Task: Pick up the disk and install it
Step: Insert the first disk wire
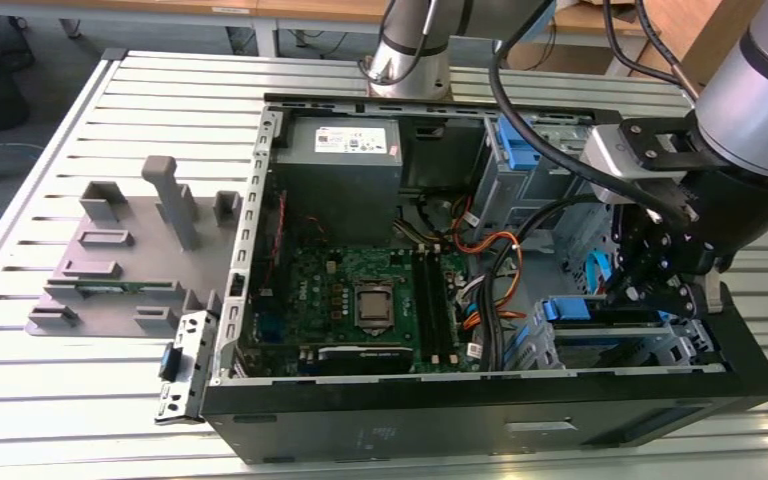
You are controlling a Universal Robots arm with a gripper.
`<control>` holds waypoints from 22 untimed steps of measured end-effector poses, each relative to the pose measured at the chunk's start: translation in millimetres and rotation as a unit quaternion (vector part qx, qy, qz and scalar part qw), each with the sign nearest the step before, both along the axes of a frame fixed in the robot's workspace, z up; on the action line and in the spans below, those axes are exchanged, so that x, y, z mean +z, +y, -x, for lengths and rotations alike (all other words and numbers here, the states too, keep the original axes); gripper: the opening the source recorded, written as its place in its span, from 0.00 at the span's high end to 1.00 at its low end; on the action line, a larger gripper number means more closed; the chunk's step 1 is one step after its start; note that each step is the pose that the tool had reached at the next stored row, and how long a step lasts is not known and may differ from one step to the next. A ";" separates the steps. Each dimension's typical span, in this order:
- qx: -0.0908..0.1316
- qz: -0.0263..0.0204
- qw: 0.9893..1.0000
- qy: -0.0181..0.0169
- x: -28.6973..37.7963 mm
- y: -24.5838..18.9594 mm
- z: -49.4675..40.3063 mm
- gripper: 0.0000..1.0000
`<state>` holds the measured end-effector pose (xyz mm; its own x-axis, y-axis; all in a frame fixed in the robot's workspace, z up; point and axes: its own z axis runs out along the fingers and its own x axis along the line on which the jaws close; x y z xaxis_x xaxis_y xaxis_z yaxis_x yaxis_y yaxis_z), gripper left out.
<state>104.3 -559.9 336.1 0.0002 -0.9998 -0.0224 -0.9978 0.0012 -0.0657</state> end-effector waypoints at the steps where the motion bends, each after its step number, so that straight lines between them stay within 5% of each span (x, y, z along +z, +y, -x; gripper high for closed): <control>1: 0.000 0.000 1.000 0.000 0.0 -0.2 0.0 0.84; 22: 0.000 0.000 1.000 0.000 -3.6 -0.8 0.0 0.84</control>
<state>104.3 -560.7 332.5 0.0003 -0.9998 -0.0223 -0.9978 0.0012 -0.0661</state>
